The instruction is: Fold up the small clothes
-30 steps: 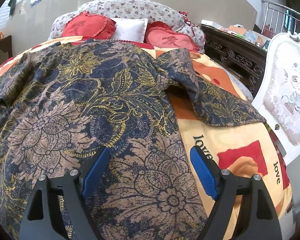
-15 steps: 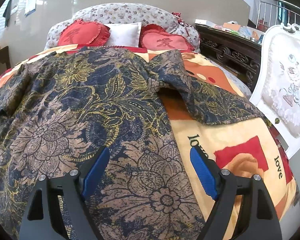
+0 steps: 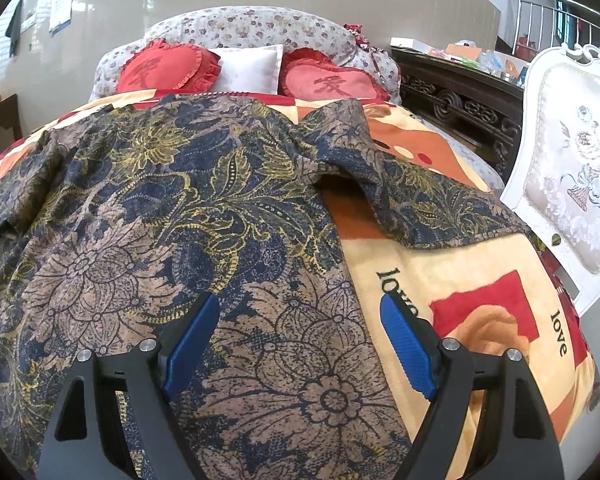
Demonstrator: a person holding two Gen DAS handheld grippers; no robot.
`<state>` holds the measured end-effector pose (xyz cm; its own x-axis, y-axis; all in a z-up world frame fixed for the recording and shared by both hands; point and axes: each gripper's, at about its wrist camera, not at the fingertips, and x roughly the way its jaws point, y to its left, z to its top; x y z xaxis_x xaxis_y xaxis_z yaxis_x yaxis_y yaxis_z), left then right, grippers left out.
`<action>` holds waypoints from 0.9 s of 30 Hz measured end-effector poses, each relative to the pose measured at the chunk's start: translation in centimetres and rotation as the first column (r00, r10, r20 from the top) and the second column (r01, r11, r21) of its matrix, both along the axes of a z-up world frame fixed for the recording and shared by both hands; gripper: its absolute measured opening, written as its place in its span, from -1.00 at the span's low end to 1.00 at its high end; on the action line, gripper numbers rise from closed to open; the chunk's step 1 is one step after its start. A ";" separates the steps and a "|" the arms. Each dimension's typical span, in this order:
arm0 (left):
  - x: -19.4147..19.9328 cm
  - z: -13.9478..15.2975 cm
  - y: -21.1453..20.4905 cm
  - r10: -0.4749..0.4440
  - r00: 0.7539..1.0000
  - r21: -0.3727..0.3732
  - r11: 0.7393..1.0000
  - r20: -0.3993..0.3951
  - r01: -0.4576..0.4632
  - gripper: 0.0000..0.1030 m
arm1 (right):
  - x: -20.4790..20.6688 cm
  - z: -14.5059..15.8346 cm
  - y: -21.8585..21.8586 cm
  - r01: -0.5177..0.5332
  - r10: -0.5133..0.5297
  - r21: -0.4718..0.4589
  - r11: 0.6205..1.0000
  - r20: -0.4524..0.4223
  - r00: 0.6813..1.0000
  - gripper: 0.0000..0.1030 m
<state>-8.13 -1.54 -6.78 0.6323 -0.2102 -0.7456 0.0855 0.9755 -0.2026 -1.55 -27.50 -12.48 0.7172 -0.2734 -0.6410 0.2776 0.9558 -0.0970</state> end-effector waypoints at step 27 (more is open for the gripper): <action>4.5 4.9 1.0 0.099 0.995 0.163 0.982 0.012 -0.100 1.00 | 0.1 0.3 0.9 -0.009 0.009 -0.044 0.999 0.001 1.000 0.86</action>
<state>-3.63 -0.56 -1.88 0.6467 -0.0218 -0.7624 -0.0130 0.9991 -0.0395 -1.49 -26.62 -12.21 0.7207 -0.2947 -0.6275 0.2688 0.9531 -0.1389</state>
